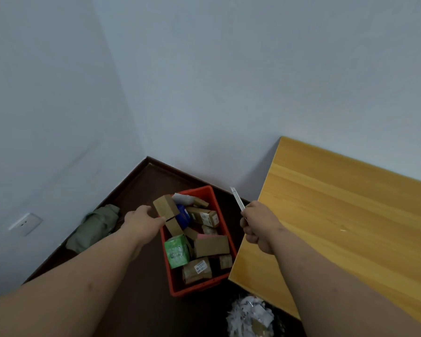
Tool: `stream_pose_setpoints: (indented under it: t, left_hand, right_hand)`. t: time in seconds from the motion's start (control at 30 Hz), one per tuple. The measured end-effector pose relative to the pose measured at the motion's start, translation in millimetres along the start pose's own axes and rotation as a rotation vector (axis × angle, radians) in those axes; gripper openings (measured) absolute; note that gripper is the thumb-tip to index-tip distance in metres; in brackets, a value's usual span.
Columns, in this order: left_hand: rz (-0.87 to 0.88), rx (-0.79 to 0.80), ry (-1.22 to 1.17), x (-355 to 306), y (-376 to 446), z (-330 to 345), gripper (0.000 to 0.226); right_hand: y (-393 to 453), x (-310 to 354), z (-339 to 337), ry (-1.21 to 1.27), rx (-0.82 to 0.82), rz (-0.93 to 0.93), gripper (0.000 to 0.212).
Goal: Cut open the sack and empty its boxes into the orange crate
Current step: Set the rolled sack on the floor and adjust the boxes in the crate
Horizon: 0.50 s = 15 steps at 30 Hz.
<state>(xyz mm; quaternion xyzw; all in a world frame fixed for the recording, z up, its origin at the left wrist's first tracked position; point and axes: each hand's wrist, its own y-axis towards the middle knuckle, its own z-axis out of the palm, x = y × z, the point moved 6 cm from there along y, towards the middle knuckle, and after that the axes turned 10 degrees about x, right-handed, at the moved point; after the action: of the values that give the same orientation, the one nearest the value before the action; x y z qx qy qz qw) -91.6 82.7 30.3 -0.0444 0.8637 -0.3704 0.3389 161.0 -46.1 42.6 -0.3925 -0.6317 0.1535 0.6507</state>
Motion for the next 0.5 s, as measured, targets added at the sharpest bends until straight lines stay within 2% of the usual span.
stream_pose_setpoints:
  t: [0.13, 0.3, 0.4, 0.5]
  left_hand:
    - [-0.01, 0.023, -0.036, 1.3, 0.1, -1.4, 0.071]
    - [-0.011, 0.02, -0.023, -2.8, -1.4, 2.0, 0.069]
    - [-0.006, 0.028, -0.004, -4.5, 3.2, 8.2, 0.066]
    - [-0.003, 0.057, -0.012, -2.5, 9.5, 16.7, 0.065]
  right_hand:
    - [1.9, -3.4, -4.6, 0.071, -0.021, -0.004, 0.033]
    - [1.7, -11.2, -13.0, 0.179, -0.046, 0.014, 0.029]
    - [10.7, -27.8, -28.6, 0.119, -0.136, 0.077, 0.024]
    - [17.2, -49.4, -45.8, -0.089, -0.222, 0.209, 0.019]
